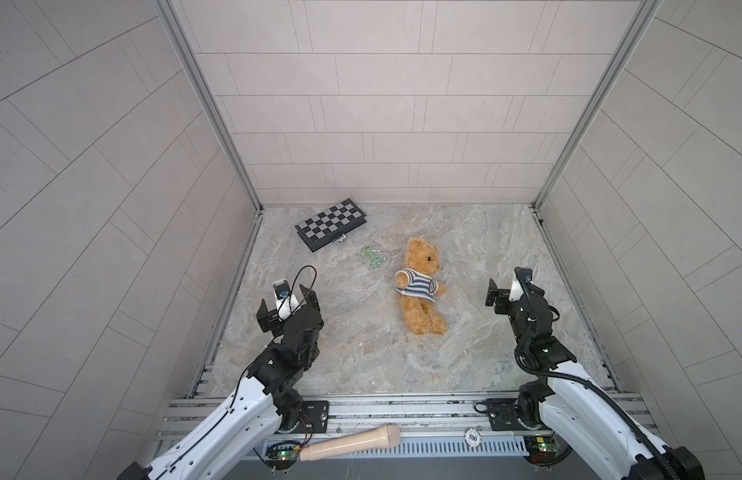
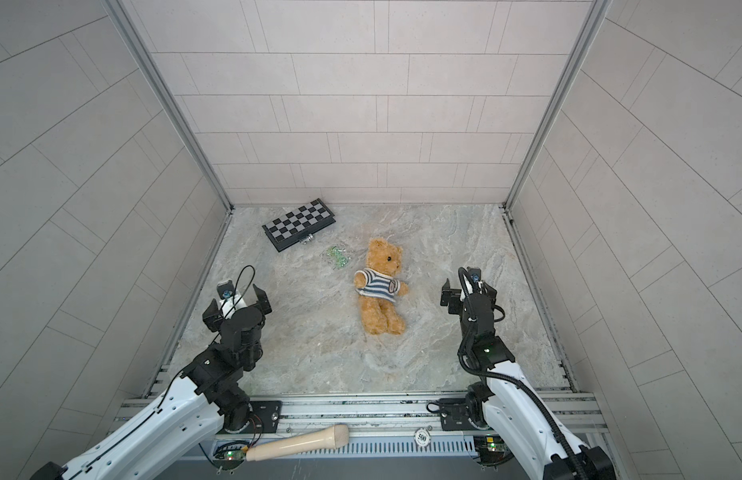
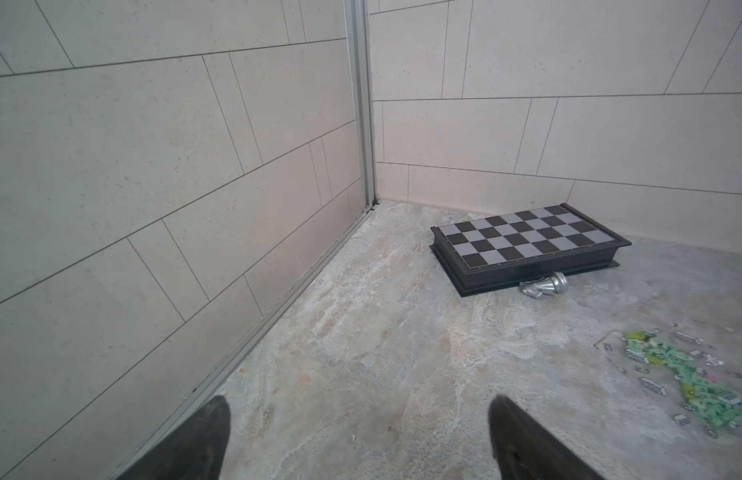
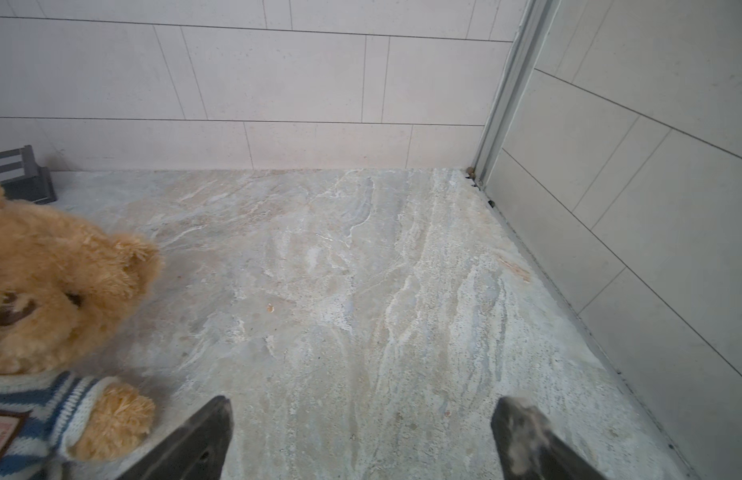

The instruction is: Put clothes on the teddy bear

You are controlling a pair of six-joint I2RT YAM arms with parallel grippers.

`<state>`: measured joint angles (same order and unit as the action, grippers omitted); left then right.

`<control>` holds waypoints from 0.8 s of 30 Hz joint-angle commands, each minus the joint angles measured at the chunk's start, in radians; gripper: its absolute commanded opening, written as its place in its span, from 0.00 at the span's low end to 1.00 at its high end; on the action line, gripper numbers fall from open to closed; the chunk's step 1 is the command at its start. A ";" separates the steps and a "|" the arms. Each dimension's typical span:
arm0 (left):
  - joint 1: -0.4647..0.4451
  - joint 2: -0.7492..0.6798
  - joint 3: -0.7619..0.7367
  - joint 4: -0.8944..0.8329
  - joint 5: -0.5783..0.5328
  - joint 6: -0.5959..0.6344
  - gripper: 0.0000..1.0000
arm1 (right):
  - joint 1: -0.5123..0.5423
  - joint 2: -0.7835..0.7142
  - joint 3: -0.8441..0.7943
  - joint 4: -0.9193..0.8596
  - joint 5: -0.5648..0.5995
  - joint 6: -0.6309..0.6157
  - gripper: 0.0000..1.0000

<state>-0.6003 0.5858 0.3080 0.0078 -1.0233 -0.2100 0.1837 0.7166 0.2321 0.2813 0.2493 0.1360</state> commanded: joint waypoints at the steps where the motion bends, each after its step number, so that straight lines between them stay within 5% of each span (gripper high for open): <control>1: 0.010 0.040 -0.051 0.225 -0.048 0.185 1.00 | -0.018 0.001 -0.031 0.089 0.058 -0.039 1.00; 12: 0.212 0.172 -0.191 0.506 0.246 0.207 1.00 | -0.076 0.073 -0.084 0.226 0.006 -0.069 1.00; 24: 0.305 0.326 -0.183 0.661 0.371 0.220 1.00 | -0.086 0.308 -0.095 0.434 0.021 -0.058 1.00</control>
<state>-0.3172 0.8883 0.1173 0.5980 -0.6998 0.0002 0.1017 1.0069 0.1371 0.6258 0.2615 0.0788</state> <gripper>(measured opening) 0.997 0.997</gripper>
